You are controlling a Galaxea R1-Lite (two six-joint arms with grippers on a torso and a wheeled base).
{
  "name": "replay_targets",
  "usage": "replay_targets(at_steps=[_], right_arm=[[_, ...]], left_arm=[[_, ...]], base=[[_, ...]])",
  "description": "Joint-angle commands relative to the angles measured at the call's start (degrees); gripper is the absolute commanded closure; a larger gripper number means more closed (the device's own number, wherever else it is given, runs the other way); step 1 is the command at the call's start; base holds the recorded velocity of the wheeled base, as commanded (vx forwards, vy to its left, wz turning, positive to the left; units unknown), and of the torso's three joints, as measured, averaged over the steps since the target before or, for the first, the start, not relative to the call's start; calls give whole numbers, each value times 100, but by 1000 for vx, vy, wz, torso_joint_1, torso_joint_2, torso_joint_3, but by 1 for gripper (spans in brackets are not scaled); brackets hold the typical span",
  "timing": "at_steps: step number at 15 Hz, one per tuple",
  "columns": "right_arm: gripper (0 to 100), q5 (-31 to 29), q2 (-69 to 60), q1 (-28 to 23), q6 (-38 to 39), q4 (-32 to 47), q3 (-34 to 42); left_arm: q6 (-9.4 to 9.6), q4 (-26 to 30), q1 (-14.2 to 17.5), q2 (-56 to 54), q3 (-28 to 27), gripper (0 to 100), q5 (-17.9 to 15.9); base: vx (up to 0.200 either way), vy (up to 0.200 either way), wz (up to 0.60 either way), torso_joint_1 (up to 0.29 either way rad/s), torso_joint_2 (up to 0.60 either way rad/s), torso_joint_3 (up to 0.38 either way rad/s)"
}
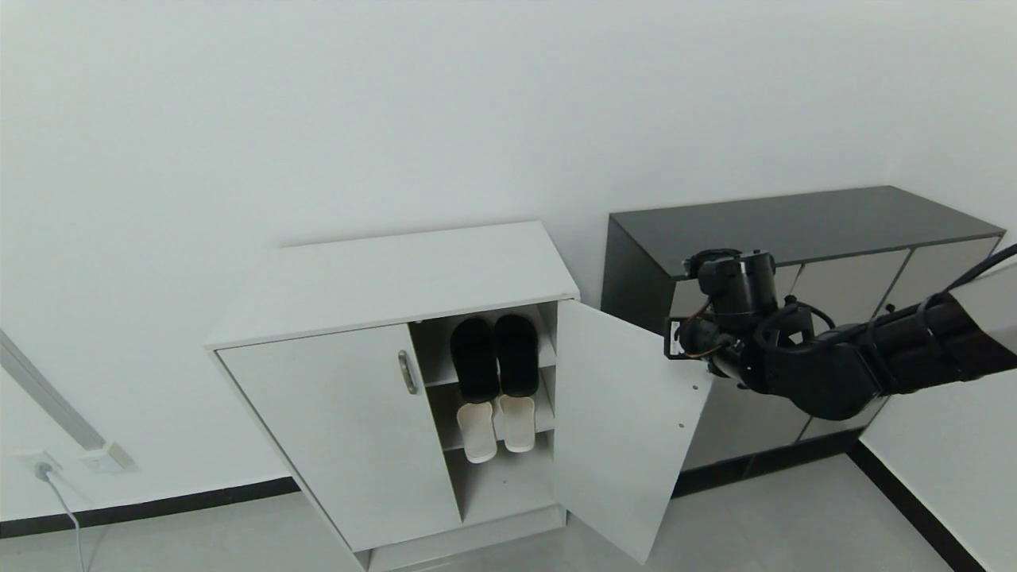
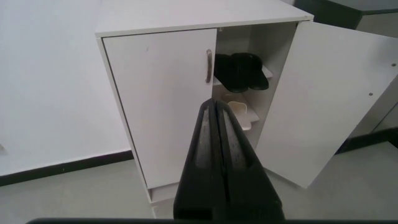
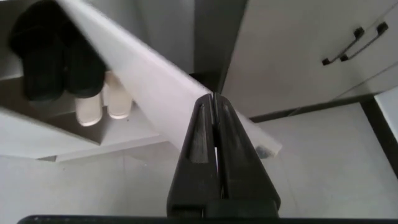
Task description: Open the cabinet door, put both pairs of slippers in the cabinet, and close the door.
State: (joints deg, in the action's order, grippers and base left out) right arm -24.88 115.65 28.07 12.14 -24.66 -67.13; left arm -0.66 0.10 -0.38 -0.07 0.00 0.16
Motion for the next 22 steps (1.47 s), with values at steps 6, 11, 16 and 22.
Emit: replay_targets(at_steps=[6, 11, 16, 22], right_arm=[[100, 168, 652, -303, 51, -39, -546], [100, 168, 827, -347, 43, -30, -617], [100, 168, 810, -311, 43, 5, -582], [100, 133, 485, 471, 69, -30, -195]], left_arm=[[-4, -1, 3, 7, 0, 100, 2], [-4, -1, -6, 7, 0, 100, 2], [-4, -1, -6, 7, 0, 100, 2], [-4, -1, -6, 7, 0, 100, 2]], base=[[0, 0, 0, 0, 0, 0], [0, 0, 0, 0, 0, 0], [0, 0, 0, 0, 0, 0], [0, 0, 0, 0, 0, 0]])
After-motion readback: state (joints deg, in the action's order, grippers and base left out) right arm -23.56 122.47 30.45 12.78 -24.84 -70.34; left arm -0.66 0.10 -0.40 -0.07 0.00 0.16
